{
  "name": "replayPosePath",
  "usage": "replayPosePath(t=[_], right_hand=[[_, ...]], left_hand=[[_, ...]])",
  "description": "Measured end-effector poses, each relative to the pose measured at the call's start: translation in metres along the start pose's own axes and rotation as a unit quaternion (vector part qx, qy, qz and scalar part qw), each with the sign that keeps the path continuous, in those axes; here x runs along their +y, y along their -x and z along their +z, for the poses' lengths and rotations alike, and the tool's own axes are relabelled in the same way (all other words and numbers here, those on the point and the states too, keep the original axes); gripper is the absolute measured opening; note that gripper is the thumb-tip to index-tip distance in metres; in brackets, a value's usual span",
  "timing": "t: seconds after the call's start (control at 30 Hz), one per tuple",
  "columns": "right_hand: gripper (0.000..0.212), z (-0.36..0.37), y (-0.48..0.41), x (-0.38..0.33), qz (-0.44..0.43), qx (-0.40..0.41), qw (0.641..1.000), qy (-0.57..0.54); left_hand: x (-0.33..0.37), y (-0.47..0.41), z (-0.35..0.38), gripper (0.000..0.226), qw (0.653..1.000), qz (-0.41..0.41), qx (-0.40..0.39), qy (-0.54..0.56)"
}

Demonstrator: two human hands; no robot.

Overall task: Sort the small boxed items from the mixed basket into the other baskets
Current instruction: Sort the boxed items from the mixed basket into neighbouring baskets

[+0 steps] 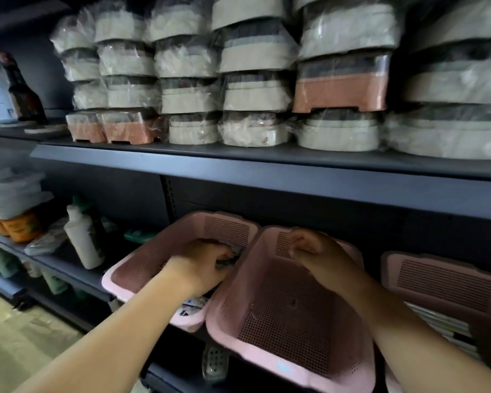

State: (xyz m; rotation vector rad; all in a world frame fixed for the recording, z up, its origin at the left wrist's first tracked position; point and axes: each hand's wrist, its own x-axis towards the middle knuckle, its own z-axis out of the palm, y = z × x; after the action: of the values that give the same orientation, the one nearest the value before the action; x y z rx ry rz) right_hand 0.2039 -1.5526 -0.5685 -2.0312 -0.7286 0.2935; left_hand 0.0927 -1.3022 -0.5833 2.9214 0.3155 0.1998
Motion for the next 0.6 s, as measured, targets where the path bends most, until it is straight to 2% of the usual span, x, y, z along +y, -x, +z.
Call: replayPosePath(t=[0.1,0.2,0.27,0.37,0.47,0.6], right_hand=[[0.024,-0.025,0.014,0.014,-0.002,0.044,0.998,0.035],[0.025,-0.058,0.037,0.033,0.011,0.074,0.994,0.08],[0.027,-0.081,0.054,0.046,0.02,0.106,0.987,0.12],[0.029,-0.117,0.085,0.061,0.044,0.126,0.975,0.179],[0.03,-0.159,0.125,0.087,0.09,0.155,0.948,0.265],[0.029,-0.214,0.189,0.116,0.128,0.181,0.93,0.292]], left_hand=[[0.049,-0.011,0.006,0.019,0.997,0.072,0.016,-0.012],[0.104,-0.018,0.02,0.04,0.991,0.124,0.056,0.005],[0.141,-0.019,0.028,0.045,0.984,0.159,0.076,0.011],[0.194,-0.026,0.043,0.04,0.978,0.195,0.056,0.056],[0.255,-0.033,0.058,0.04,0.965,0.241,0.044,0.097],[0.344,-0.032,0.077,0.048,0.945,0.31,0.038,0.101]])
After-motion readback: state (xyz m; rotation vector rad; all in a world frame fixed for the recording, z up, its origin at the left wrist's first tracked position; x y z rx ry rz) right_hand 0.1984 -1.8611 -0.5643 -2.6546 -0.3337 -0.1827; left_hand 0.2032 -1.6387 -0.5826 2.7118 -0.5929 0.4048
